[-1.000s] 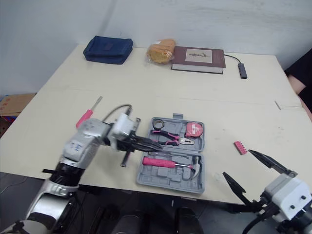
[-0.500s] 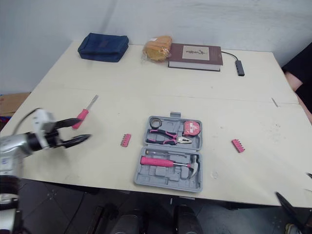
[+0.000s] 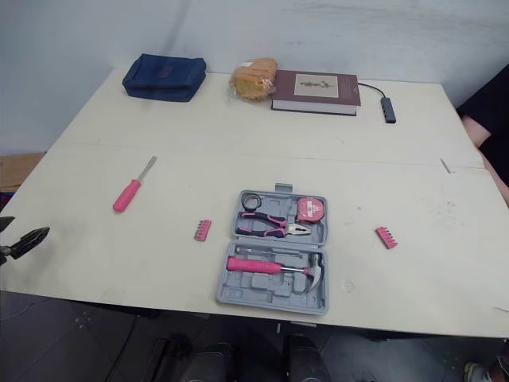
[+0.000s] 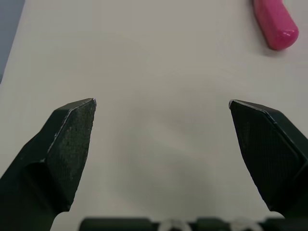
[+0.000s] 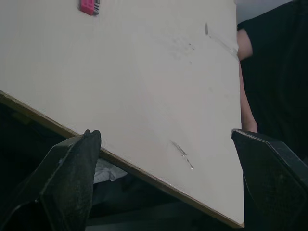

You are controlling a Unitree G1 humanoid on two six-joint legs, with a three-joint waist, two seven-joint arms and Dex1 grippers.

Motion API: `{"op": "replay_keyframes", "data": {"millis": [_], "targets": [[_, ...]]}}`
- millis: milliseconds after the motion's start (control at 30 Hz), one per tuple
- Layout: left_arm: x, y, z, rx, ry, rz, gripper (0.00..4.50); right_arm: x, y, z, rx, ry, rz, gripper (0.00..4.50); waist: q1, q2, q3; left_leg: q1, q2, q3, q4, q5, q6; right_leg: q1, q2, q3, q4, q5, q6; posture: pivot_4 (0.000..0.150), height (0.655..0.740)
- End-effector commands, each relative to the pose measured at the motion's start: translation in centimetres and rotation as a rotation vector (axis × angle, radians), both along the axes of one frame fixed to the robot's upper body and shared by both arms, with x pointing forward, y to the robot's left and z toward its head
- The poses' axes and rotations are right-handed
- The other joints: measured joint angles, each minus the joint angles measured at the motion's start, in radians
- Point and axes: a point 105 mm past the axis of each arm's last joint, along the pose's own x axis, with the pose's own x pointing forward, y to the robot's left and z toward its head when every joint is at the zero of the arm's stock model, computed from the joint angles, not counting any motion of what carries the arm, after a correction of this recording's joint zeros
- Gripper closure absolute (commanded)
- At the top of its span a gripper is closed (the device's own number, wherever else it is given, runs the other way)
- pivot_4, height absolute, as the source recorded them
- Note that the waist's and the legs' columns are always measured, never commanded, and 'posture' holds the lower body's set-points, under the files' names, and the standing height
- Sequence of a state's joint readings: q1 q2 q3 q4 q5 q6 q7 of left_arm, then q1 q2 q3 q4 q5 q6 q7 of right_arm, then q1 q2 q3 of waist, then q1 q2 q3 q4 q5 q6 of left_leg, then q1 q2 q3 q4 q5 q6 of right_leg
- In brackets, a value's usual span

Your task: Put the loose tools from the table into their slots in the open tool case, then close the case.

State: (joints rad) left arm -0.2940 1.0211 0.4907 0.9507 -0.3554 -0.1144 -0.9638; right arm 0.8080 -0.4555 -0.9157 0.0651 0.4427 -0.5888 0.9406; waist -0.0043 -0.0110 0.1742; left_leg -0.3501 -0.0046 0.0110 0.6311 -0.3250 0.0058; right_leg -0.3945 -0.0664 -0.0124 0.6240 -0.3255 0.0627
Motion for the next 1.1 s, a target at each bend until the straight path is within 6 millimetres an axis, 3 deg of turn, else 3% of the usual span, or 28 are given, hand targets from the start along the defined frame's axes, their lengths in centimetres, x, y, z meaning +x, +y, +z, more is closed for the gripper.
{"op": "replay_keyframes", "data": {"millis": [33,167,233,333,400,533,700,967,1100], "targets": [[1.7,-3.3,2.1,0.037,-0.093,-0.148,0.05,2.6,1.6,1.4,-0.002,-0.080,0.098,0.00,0.000,0.000,0.000,0.000,0.000,0.001,0.000,0.000,0.000,0.000,-0.001,0.000,0.001,0.000,0.000,0.150,0.7400],[3.0,-7.7,3.1,-0.020,-0.161,-0.262,0.05,4.7,3.6,2.1,0.053,-0.123,0.185,0.00,0.002,0.001,0.000,0.000,0.000,0.004,0.000,0.003,0.000,0.000,-0.004,-0.002,0.003,0.001,0.001,0.150,0.7400],[2.9,-11.9,3.2,-0.044,-0.172,-0.380,0.05,6.6,6.3,2.9,0.105,-0.179,0.301,0.00,0.002,0.001,0.000,-0.001,0.000,0.004,0.000,0.004,-0.001,-0.001,-0.004,-0.003,0.003,0.001,0.001,0.150,0.7400],[2.0,-15.4,2.4,0.031,-0.120,-0.508,0.05,8.0,9.6,4.1,0.172,-0.240,0.447,0.00,-0.004,0.001,0.000,-0.002,0.000,0.004,0.001,0.004,-0.001,-0.001,-0.004,-0.003,0.002,0.001,0.002,0.150,0.7400],[1.8,-16.3,2.0,0.029,-0.125,-0.480,0.05,8.7,11.1,4.3,0.204,-0.242,0.497,0.00,-0.004,0.001,0.000,-0.001,0.000,0.004,0.002,0.004,0.000,0.000,-0.004,-0.003,0.003,0.001,0.002,0.150,0.7400],[0.4,-20.6,0.9,-0.123,-0.122,-0.422,0.05,10.6,14.9,5.7,0.310,-0.260,0.648,0.00,-0.003,0.002,0.000,-0.001,0.000,0.004,0.004,0.004,0.000,0.001,-0.004,-0.003,0.004,0.001,0.003,0.150,0.7400],[0.3,-23.8,-0.5,-0.192,-0.070,-0.294,0.05,11.2,17.3,6.1,0.284,-0.230,0.791,0.00,0.015,0.000,0.000,-0.002,0.000,0.001,0.011,0.005,0.001,0.003,-0.004,-0.006,0.005,0.003,0.005,0.150,0.7400],[-0.2,-27.8,-2.5,-0.150,-0.002,-0.264,0.05,12.7,19.0,6.4,0.241,-0.236,0.925,0.00,0.020,0.000,0.000,-0.004,-0.001,0.002,0.016,0.002,0.003,0.004,-0.004,-0.005,0.004,0.003,0.007,0.150,0.7400],[0.0,-28.6,-3.5,-0.143,0.012,-0.240,0.05,13.0,19.3,6.6,0.242,-0.238,0.929,0.00,0.024,0.000,0.000,-0.004,-0.001,0.002,0.016,0.002,0.003,0.004,-0.003,-0.006,0.004,0.003,0.007,0.150,0.7400]]}}
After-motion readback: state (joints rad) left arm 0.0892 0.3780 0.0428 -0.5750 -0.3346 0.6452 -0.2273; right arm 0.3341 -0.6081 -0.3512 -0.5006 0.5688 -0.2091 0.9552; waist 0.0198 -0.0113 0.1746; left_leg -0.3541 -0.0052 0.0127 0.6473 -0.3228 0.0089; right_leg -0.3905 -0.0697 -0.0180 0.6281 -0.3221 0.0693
